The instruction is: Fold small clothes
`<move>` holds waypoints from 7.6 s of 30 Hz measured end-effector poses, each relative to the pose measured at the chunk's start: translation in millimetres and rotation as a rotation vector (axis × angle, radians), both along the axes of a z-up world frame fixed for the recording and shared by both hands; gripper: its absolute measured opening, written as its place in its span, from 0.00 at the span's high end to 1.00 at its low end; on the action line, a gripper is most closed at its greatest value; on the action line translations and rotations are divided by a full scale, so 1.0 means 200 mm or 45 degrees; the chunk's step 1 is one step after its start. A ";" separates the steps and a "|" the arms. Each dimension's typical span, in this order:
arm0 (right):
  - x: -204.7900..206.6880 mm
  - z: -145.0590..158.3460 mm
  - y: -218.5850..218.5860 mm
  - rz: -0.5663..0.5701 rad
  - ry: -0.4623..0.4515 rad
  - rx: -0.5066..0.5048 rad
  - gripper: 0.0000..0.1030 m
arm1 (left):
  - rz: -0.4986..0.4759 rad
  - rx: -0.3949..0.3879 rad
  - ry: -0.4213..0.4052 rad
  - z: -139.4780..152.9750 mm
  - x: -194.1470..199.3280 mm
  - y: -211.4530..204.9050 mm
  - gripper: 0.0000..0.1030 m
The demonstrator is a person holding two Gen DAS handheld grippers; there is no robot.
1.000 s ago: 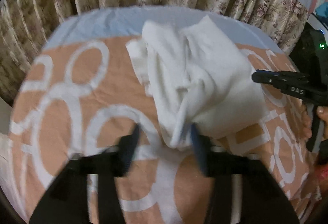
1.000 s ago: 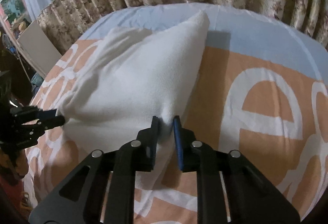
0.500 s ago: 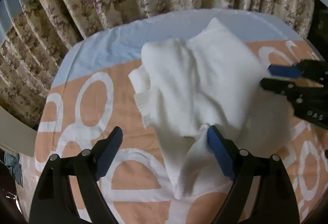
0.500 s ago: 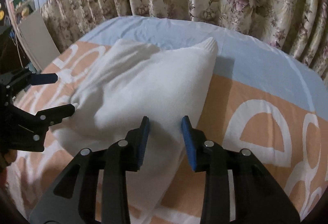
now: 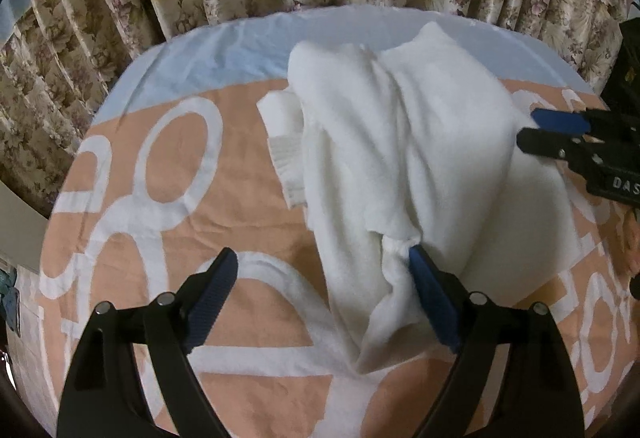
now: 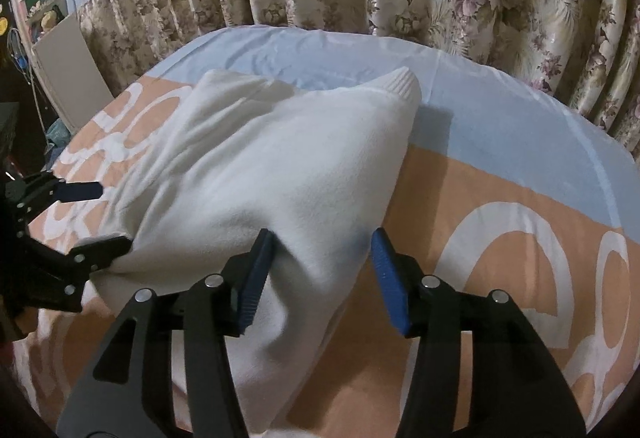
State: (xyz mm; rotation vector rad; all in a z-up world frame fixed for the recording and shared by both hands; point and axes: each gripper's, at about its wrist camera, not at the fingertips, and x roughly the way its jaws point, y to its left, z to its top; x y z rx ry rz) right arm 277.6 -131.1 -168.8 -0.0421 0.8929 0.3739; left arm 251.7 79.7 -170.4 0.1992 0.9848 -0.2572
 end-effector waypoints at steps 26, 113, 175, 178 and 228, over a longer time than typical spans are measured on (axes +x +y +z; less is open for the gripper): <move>0.06 0.00 -0.18 -0.155 0.110 0.279 0.20 | -0.164 -0.211 0.183 -0.14 0.08 -0.23 0.13; -1.01 0.40 -0.59 -0.432 -0.256 0.002 0.03 | 0.172 -0.014 -0.254 0.41 -0.75 -0.62 0.02; -1.59 0.84 -0.36 -0.729 -0.423 -0.095 0.03 | 0.314 -0.056 -0.506 0.90 -1.42 -0.51 0.02; -1.59 0.85 -0.36 -0.732 -0.425 -0.095 0.03 | 0.312 -0.059 -0.507 0.90 -1.42 -0.51 0.02; -1.56 0.81 -0.39 -0.726 -0.413 -0.099 0.03 | 0.282 -0.076 -0.519 0.93 -1.40 -0.51 0.02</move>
